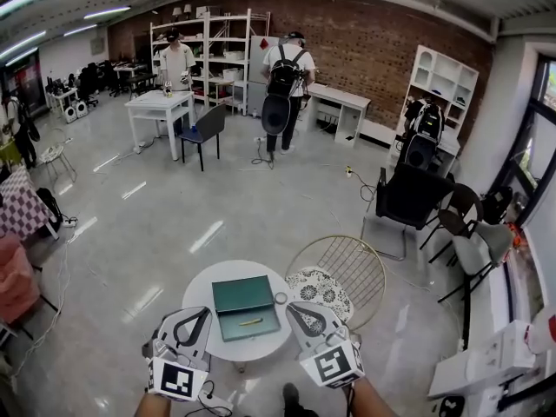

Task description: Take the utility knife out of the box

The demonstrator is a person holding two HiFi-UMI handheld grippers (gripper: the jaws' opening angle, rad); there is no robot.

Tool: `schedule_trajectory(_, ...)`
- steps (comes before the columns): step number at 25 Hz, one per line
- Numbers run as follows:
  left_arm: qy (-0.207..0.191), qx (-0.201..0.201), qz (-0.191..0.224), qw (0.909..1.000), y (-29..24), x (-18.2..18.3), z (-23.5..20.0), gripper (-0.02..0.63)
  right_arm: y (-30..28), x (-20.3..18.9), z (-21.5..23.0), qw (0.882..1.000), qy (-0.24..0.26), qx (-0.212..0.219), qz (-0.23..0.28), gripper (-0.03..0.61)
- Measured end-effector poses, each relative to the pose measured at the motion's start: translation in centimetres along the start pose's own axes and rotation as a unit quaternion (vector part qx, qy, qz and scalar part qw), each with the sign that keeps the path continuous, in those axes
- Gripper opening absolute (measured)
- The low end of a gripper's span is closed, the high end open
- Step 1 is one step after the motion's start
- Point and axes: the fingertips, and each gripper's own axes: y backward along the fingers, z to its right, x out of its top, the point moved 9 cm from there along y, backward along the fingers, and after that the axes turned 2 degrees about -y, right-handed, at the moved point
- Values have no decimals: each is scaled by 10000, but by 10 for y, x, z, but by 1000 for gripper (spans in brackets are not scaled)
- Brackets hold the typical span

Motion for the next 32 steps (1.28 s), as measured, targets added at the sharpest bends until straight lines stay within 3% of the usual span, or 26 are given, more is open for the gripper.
schedule_trajectory(6, 174, 95, -213, 9996, -39, -29, -25, 21, -64, -16, 24, 9991, -197, 369, 50, 38)
schedule_trajectory(13, 368, 306, -505, 9976, -119, -47, -35, 21, -140, -68, 84, 9932, -355, 1100, -160, 38)
schedule_trajectory(22, 760, 516, -1064, 9901, -169, -154, -64, 21, -292, -143, 74, 9764, -361, 2062, -525, 38)
schedule_trajectory(32, 1035, 710, -1551, 9799, -203, -262, -66, 21, -418, -259, 31, 9425, -233, 3064, -1312, 40)
